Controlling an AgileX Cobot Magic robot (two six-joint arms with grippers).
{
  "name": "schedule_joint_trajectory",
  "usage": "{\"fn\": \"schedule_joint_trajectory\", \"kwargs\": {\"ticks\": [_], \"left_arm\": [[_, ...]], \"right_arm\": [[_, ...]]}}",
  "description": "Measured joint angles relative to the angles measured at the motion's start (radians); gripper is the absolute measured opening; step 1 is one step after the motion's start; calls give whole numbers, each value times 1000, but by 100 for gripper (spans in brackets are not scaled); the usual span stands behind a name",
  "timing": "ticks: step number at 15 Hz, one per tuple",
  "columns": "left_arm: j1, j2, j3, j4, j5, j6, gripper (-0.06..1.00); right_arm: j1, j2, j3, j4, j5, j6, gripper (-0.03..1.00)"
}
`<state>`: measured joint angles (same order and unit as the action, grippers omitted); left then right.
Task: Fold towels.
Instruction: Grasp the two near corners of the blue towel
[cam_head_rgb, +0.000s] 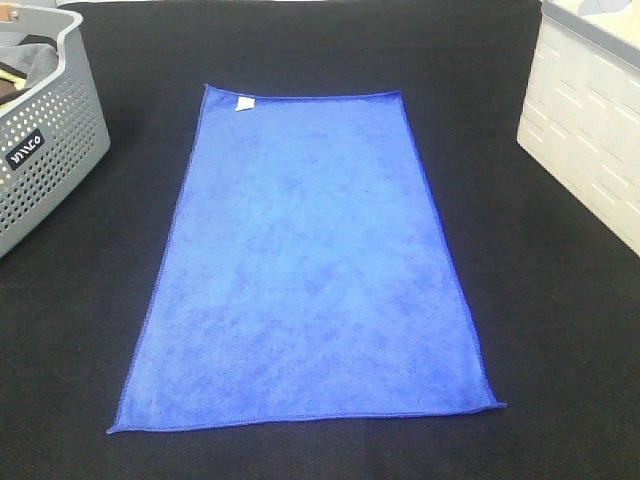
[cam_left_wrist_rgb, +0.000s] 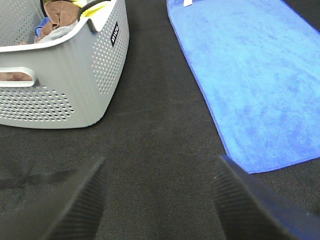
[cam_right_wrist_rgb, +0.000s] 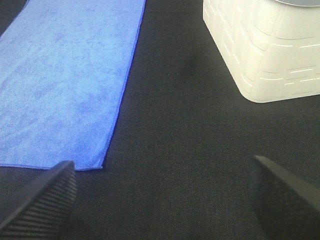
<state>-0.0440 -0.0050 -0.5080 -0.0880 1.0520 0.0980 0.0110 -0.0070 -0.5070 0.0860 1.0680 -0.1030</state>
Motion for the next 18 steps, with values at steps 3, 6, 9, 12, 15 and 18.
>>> {"fn": "schedule_joint_trajectory", "kwargs": {"ticks": [3, 6, 9, 12, 15, 18], "left_arm": [[0, 0, 0, 0, 0, 0, 60], [0, 0, 0, 0, 0, 0, 60], [0, 0, 0, 0, 0, 0, 60], [0, 0, 0, 0, 0, 0, 60], [0, 0, 0, 0, 0, 0, 60], [0, 0, 0, 0, 0, 0, 60]], "right_arm": [[0, 0, 0, 0, 0, 0, 87], [0, 0, 0, 0, 0, 0, 87], [0, 0, 0, 0, 0, 0, 87], [0, 0, 0, 0, 0, 0, 87], [0, 0, 0, 0, 0, 0, 87], [0, 0, 0, 0, 0, 0, 87]]}}
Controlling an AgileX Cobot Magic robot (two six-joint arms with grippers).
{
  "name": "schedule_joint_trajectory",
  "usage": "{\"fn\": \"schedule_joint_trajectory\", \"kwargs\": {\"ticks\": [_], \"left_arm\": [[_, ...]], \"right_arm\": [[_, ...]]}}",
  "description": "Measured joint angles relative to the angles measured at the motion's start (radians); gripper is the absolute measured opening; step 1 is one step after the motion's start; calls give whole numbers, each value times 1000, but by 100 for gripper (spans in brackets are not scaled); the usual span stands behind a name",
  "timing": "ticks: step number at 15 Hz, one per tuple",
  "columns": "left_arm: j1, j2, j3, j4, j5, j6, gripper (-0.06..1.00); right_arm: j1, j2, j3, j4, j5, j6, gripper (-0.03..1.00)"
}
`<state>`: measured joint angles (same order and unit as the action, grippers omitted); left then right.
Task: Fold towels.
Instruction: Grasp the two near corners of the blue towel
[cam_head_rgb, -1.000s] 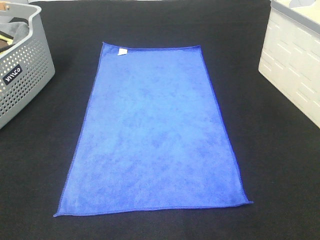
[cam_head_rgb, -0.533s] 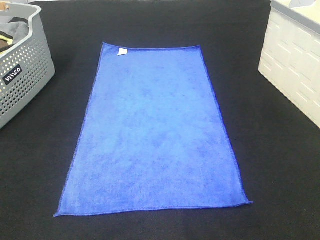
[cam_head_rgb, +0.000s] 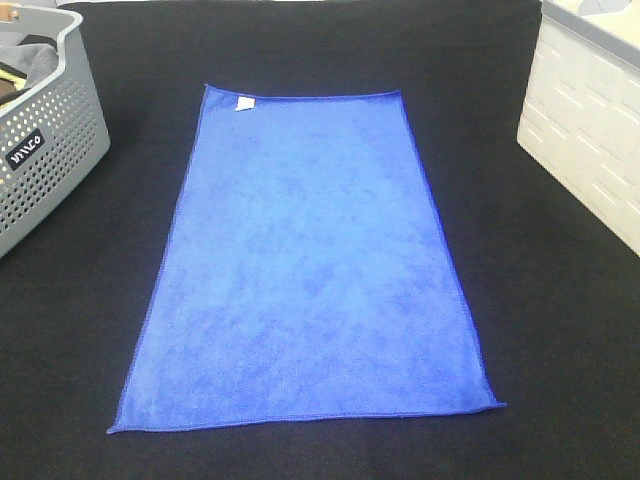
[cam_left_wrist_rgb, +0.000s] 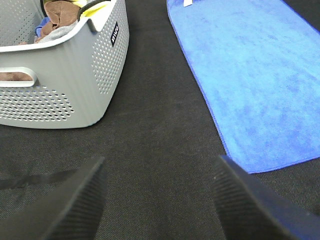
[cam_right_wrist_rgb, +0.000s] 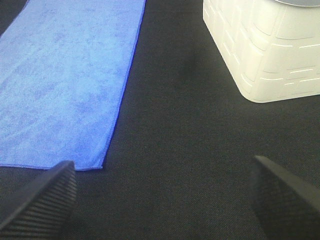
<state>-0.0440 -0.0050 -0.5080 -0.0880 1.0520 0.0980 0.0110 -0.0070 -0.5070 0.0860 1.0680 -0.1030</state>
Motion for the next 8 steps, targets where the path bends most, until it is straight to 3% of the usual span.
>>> {"fn": "schedule_joint_trajectory", "kwargs": {"ticks": [8], "left_arm": [[0, 0, 0, 0, 0, 0, 60]], "right_arm": [[0, 0, 0, 0, 0, 0, 87]]}}
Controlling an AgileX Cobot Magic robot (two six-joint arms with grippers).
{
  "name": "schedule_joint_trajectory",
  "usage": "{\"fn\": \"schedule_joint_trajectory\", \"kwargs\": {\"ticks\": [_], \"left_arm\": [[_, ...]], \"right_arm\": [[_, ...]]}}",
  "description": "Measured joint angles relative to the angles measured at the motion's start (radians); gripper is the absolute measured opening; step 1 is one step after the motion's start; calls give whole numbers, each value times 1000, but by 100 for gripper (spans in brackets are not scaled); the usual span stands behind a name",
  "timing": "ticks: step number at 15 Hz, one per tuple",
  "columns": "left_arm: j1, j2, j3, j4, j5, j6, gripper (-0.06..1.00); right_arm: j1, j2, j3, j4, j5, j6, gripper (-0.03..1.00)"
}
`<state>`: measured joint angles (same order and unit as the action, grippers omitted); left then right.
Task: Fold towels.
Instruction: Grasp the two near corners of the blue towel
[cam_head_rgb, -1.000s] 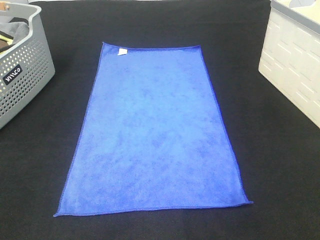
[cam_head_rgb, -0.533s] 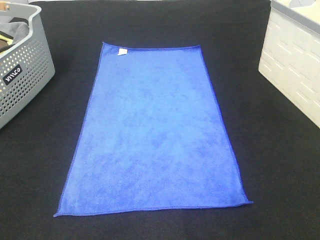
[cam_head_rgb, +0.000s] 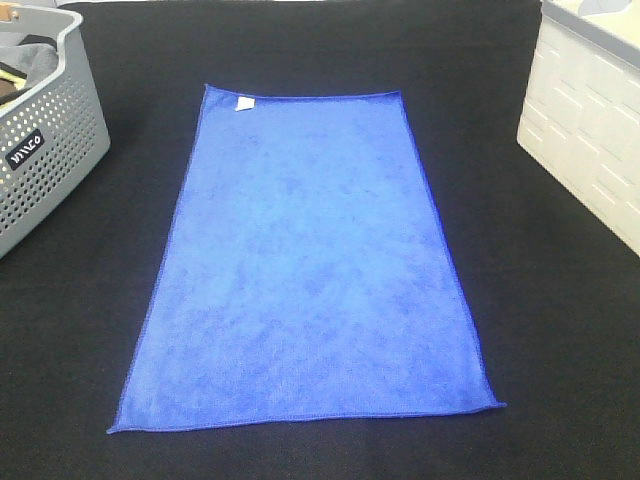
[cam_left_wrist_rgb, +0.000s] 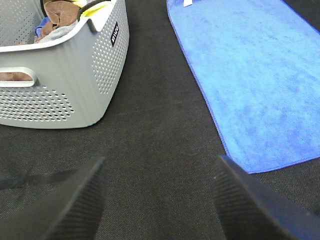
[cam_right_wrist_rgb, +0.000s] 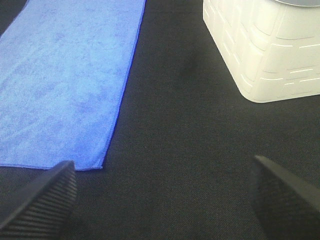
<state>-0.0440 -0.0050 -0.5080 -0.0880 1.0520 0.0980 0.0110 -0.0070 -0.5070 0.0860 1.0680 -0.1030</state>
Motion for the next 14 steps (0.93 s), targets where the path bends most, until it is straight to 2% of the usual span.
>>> {"fn": "schedule_joint_trajectory", "kwargs": {"ticks": [14], "left_arm": [[0, 0, 0, 0, 0, 0, 60]], "right_arm": [[0, 0, 0, 0, 0, 0, 87]]}}
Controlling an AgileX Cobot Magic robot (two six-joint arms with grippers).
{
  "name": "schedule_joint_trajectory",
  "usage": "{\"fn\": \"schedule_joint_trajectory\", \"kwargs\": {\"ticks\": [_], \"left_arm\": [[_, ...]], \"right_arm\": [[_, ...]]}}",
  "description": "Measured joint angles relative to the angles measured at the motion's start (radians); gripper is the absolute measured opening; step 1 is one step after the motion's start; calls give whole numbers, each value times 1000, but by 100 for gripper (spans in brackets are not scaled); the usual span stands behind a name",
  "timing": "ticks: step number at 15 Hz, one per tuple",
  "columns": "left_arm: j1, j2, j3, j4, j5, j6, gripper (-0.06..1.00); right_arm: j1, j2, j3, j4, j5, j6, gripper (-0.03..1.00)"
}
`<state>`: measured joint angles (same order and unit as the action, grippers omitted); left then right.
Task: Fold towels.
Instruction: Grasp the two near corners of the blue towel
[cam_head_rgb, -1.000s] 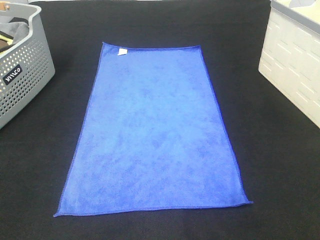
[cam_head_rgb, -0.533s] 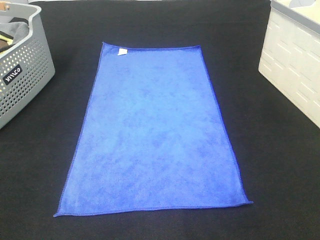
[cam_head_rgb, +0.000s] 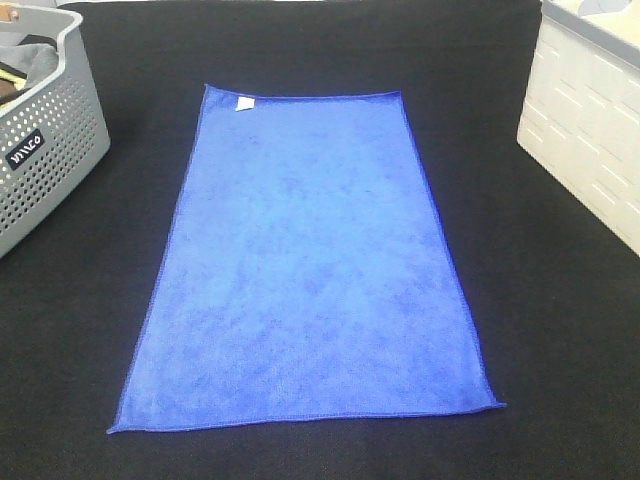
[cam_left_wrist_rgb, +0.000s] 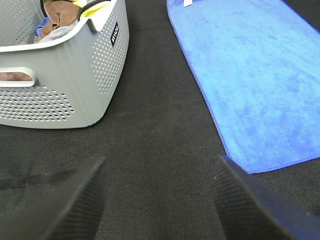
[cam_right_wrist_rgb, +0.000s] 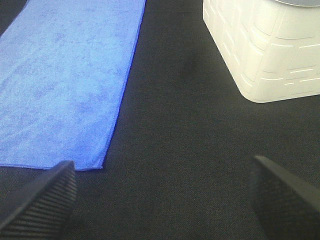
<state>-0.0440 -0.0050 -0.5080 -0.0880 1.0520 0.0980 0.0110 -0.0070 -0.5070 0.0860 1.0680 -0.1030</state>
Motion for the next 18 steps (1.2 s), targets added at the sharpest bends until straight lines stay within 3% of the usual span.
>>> {"fn": "schedule_joint_trajectory", "kwargs": {"ticks": [14, 17, 18], "left_arm": [[0, 0, -3, -1, -8, 0, 60], [0, 37, -15, -7, -49, 0, 60], [0, 86, -18, -45, -92, 0, 60]], "right_arm": [[0, 0, -1, 2, -8, 0, 87], [0, 26, -15, 12, -41, 1, 87], [0, 79, -26, 31, -66, 6, 87]]}}
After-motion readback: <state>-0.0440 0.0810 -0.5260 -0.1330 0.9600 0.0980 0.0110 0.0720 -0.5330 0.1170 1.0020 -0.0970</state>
